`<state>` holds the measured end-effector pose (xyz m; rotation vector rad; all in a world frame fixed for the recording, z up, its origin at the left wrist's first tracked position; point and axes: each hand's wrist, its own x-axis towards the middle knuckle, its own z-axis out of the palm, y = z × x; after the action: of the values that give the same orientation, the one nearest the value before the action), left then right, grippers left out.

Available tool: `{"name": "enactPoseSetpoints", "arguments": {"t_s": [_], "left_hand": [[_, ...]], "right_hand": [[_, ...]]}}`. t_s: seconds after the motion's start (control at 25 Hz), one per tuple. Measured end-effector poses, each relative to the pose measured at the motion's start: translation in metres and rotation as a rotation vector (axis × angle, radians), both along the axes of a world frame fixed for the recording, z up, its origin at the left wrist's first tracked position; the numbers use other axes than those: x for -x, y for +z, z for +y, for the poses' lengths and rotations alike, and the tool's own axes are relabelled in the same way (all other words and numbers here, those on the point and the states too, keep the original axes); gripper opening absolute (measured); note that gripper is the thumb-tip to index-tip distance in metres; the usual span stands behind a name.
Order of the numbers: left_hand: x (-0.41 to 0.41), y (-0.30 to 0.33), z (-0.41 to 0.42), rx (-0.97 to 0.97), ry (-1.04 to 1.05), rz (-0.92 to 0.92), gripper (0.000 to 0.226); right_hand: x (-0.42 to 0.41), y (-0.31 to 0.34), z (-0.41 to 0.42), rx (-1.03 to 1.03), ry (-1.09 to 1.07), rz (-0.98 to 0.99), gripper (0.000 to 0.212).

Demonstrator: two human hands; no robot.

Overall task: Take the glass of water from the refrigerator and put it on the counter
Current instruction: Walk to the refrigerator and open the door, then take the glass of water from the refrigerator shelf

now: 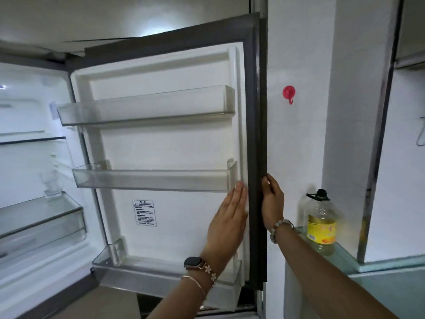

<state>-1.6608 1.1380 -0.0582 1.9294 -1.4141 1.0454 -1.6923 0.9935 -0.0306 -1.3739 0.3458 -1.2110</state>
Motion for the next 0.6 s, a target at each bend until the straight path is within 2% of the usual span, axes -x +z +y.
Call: {"name": "enactPoseSetpoints", "arguments": {"t_s": [0.24, 0.48, 0.6], "left_hand": [[-0.005, 0.001, -0.013, -0.023, 0.105, -0.008, 0.066], [0.011, 0.011, -0.004, -0.022, 0.092, 0.064, 0.056], [0.025, 0.019, 0.018, 0.053, 0.018, 0.28, 0.043]], "right_hand": [[-0.003, 0.003, -0.013, 0.055, 0.051, 0.074, 0.044], [0.01, 0.015, -0.002, 0.012, 0.051, 0.05, 0.039], [0.028, 0.02, 0.021, 0.079, -0.073, -0.07, 0.031]]}}
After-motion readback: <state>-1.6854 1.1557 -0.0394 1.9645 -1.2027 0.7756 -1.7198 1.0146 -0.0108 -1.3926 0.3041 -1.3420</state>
